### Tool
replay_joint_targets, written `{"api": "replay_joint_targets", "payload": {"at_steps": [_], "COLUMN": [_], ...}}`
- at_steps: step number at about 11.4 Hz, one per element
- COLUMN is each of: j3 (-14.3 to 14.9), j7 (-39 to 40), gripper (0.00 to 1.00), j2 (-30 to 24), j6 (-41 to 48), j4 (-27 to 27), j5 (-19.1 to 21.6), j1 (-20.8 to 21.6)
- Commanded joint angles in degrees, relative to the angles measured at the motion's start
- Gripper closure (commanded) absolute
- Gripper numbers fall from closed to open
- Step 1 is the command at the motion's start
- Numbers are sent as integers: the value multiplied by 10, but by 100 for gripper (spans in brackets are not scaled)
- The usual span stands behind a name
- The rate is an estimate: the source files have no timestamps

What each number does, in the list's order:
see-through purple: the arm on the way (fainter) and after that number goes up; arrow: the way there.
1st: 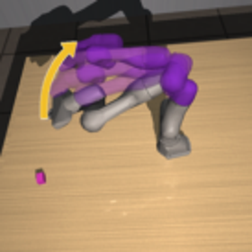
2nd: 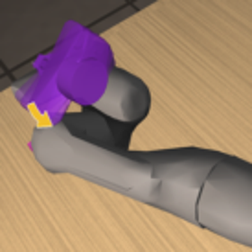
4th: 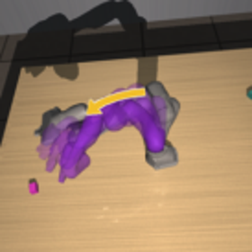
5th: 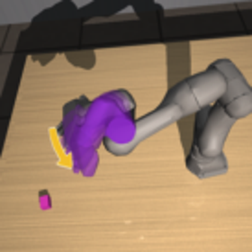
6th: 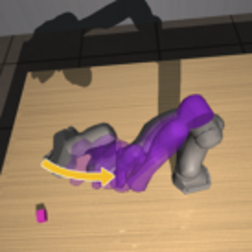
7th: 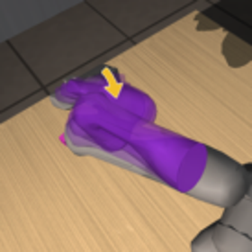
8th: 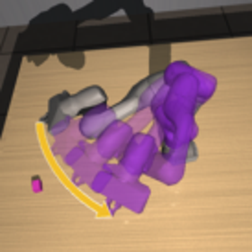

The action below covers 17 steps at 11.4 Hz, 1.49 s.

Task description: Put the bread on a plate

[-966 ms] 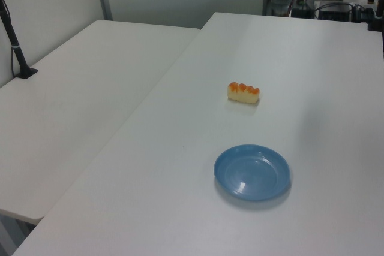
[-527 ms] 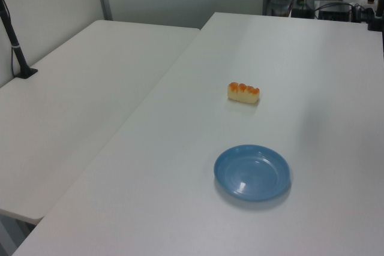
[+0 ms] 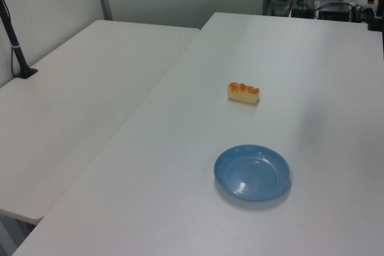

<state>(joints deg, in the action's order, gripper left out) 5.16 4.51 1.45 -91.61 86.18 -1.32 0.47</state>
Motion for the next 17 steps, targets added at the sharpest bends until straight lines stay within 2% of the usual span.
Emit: {"api": "replay_joint_targets", "payload": {"at_steps": [1, 4, 6, 8, 11, 17], "j3": [6, 6, 5, 5, 5, 5], "j7": [8, -20, -41, -99, -138, -161], "gripper": [0, 0, 0, 0, 0, 0], "j2": [-5, 22, 38, 71, 143, 225], "j6": [13, 5, -13, -57, -201, -281], "j4": [7, 7, 7, 18, 53, 64], "j5": [2, 7, 25, 38, 24, -32], "j1": [11, 23, 28, 44, 66, 65]}}
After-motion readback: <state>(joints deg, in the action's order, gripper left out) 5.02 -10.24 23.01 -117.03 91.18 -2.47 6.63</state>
